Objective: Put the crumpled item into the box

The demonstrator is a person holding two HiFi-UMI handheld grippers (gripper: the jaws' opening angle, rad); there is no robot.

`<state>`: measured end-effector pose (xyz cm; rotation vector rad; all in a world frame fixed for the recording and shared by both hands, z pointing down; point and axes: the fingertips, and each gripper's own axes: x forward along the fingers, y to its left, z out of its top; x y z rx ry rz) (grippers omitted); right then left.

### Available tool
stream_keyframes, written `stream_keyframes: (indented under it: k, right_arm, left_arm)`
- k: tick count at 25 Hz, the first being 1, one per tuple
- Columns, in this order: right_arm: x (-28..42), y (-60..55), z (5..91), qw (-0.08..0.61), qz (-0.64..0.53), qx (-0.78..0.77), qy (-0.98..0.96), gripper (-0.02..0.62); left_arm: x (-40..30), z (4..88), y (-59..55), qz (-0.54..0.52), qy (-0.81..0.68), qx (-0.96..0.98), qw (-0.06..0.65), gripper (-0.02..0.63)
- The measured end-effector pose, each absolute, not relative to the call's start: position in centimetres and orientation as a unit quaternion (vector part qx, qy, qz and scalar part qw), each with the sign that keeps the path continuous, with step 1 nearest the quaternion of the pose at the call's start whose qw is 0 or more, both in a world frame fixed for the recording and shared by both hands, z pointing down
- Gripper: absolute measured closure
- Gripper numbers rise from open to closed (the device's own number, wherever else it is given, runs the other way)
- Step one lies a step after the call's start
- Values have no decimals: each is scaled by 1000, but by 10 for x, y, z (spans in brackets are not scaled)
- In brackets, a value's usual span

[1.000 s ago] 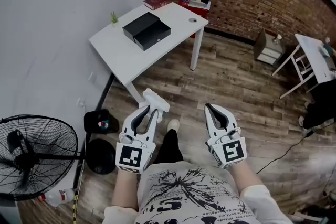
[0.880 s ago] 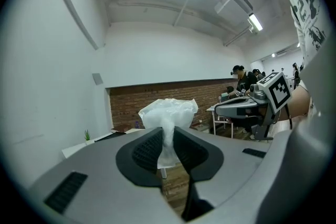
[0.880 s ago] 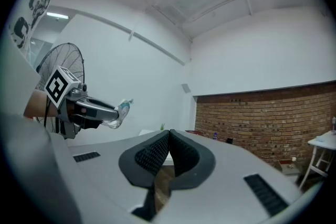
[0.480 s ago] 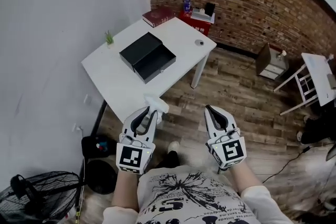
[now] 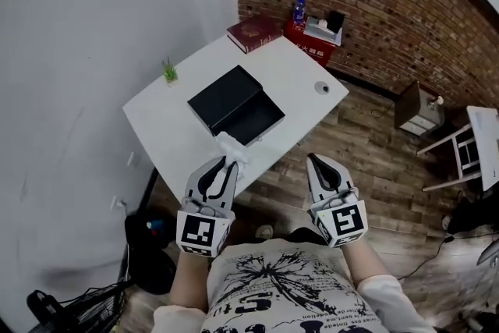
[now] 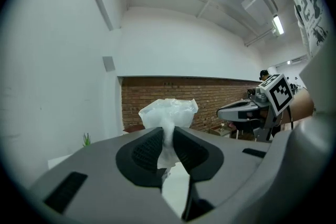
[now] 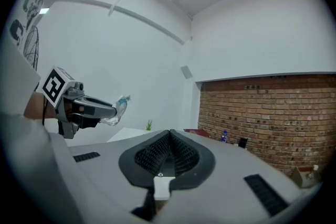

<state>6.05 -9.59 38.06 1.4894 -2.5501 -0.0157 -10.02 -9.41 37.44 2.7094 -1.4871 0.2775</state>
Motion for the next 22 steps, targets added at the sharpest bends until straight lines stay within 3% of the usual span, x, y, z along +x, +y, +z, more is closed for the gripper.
stream_keyframes:
  k: [22]
  right_arm:
    - [2,-343,413,111,-1,225,-968,581]
  left_arm:
    - [-115,418,-259,113,-690,710,82,528]
